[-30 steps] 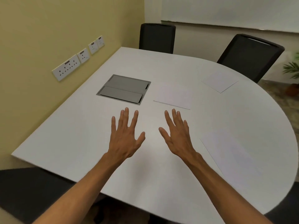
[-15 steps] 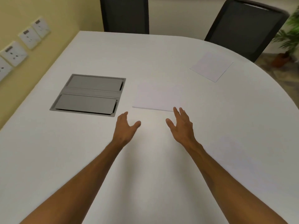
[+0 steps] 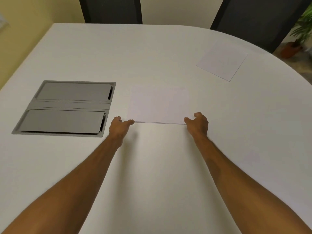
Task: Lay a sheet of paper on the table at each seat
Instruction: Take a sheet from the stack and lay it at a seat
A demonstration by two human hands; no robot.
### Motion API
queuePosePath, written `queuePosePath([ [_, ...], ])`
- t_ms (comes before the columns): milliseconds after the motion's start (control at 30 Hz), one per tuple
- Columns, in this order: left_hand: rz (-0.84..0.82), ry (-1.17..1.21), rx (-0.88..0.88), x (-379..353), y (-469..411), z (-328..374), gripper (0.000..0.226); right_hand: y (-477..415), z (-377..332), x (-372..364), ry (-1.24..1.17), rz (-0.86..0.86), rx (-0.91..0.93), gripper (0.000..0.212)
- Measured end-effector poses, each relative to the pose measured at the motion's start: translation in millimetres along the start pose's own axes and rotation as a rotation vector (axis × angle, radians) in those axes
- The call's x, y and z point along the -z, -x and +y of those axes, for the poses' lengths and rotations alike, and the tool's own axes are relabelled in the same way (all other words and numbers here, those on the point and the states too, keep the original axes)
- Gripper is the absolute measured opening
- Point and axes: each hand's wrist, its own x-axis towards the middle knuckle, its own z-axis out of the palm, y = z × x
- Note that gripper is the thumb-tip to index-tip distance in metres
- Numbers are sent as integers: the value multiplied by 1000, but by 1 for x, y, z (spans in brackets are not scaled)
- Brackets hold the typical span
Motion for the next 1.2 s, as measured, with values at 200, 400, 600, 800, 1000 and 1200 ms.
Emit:
queuePosePath([
  [200,28,-37,47,-7,-27,3,41,-20,-7,-20,-57,44,-137,54],
  [400,69,-83,-2,-15,-39,3,28,-33,-14,-25,-113,73,-286,50],
  [600,39,-973,-375,-21,-26,-3,41,-34,-22,-28,-61,113,-340,54],
  [800,-8,-1122,-539,-21,-18,-21,61,-37,-21,-29,-1,144,-350,45],
  [1000,-19,-1125,-662,-23,-10,-34,62,-37,-32,-28,-38,165,-303,55],
  [1200,-106,-1213,-597,-25,-12,-44,69,-40,-26,-25,-132,104,-437,51],
])
